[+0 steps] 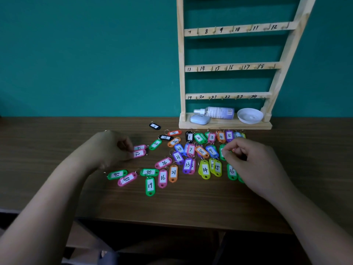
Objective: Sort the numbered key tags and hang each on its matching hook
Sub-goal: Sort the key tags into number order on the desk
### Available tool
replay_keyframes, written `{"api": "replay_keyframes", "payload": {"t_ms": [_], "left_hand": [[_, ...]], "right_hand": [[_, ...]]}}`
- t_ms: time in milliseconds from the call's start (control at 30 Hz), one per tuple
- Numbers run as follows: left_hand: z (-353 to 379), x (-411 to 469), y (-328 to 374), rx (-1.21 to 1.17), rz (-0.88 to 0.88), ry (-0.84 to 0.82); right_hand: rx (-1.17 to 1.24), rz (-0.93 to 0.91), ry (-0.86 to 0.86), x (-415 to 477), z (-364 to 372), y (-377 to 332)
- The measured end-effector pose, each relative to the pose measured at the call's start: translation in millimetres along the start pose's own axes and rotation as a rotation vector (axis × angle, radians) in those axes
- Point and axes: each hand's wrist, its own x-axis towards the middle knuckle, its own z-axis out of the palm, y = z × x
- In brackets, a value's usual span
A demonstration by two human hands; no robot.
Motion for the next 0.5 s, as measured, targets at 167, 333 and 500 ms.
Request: {"api": "replay_keyframes", "payload": {"t_ms": [167,333,500], "left_hand": [[3.0,-11.6,14.7,-0.127,0.079,0.09],[15.3,-33.8,56.0,-0.24,0.192,0.064],[40.2,-47.6,88.1,-0.446,0.266,-0.035]], "right_hand": [[0.025,-0.034,0.026,1.0,1.1,-4.9],[0.061,-0.008,-0.032,1.0,6.1,-12.2],[0.131,0.029,-0.06,-3.0,16.1,-20.0]]}}
